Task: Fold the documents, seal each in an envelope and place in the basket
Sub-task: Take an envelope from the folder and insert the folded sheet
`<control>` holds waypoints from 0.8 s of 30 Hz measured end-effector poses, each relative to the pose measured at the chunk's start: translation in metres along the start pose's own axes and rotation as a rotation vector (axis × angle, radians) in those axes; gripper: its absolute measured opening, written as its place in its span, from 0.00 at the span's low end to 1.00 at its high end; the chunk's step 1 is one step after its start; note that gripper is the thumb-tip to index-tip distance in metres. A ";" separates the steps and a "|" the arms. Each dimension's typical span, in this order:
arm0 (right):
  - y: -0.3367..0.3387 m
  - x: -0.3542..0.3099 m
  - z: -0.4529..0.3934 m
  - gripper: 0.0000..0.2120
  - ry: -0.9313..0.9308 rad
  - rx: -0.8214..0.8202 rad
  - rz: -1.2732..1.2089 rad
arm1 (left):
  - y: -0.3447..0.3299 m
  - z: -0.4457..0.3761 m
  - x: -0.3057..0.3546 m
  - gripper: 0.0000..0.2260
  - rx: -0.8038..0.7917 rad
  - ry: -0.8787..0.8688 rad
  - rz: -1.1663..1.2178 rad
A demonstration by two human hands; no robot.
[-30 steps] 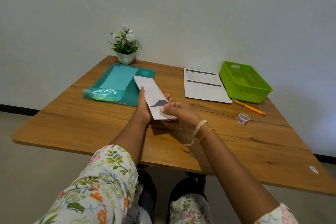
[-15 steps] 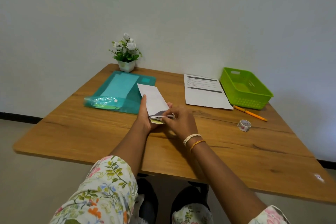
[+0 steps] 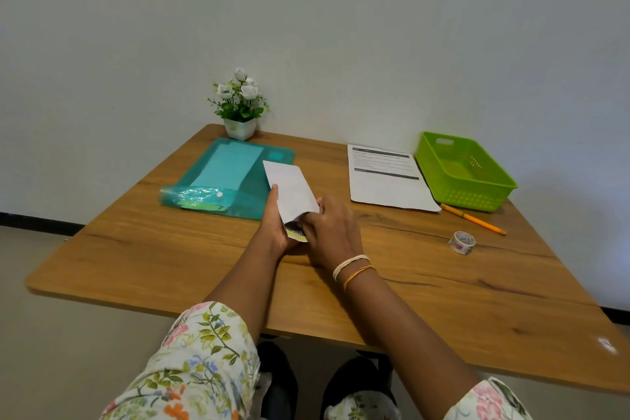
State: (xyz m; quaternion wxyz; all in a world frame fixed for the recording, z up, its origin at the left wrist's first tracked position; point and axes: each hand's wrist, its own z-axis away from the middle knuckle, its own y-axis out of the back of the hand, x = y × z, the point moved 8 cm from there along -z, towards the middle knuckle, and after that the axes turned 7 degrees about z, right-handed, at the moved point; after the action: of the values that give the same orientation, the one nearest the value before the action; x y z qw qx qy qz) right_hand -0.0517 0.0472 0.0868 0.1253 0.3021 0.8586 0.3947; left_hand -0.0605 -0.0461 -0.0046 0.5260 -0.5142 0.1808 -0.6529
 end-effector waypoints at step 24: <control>-0.060 0.142 0.077 0.24 -1.358 -0.243 -0.783 | -0.011 -0.010 -0.001 0.19 0.014 -0.284 -0.196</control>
State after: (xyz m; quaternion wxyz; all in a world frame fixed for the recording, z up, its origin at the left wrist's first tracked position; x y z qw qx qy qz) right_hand -0.1535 0.1509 -0.0056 0.7834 0.1370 0.5892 0.1424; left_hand -0.0751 -0.0438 -0.0007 0.4836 -0.6128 0.0493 -0.6231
